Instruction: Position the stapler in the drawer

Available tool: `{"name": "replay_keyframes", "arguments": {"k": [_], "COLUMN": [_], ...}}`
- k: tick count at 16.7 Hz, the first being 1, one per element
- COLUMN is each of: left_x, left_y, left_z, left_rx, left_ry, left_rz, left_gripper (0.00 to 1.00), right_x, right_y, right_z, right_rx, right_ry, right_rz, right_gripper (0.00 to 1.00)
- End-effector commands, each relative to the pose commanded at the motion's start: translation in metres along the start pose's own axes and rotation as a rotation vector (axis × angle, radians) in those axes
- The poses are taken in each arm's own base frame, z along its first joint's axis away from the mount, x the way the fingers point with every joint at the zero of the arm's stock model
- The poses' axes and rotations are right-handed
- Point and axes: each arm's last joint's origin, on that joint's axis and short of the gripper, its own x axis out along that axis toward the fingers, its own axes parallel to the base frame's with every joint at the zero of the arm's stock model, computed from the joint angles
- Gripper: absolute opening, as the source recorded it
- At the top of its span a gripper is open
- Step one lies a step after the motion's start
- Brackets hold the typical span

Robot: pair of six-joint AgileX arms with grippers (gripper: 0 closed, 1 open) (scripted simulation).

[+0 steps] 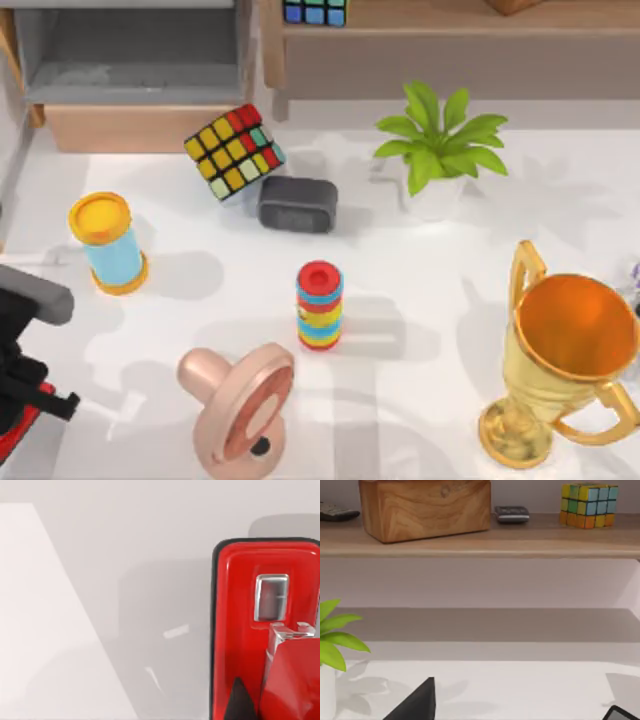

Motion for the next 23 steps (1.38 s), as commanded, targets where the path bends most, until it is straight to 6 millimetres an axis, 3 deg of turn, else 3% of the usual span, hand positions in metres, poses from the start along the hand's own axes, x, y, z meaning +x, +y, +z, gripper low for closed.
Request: {"name": "replay_keyframes", "arguments": {"k": [6,16,19,23], "left_x": [-0.039,-0.149,-0.166,-0.169], "left_y": [0.017,0.082,0.108,0.148], "left_z": [0.039,0.128,0.147,0.164], "left_rx": [-0.013,-0.111,-0.148,-0.208], "left_ry": [-0.120,-0.393,-0.434,-0.439], "left_rz": [0.035,0.119,0.136,0.147], "left_gripper": [0.00,0.00,0.00,0.00], "right_x": [0.000,0.000,0.000,0.000], "right_y": [0.000,0.000,0.000,0.000], "right_z": [0.000,0.000,0.000,0.000], "right_rx": [0.000,0.000,0.000,0.000], "right_ry": [0.000,0.000,0.000,0.000], "right_rz": [0.000,0.000,0.000,0.000], "right_gripper": [1.00,1.00,1.00,1.00]}}
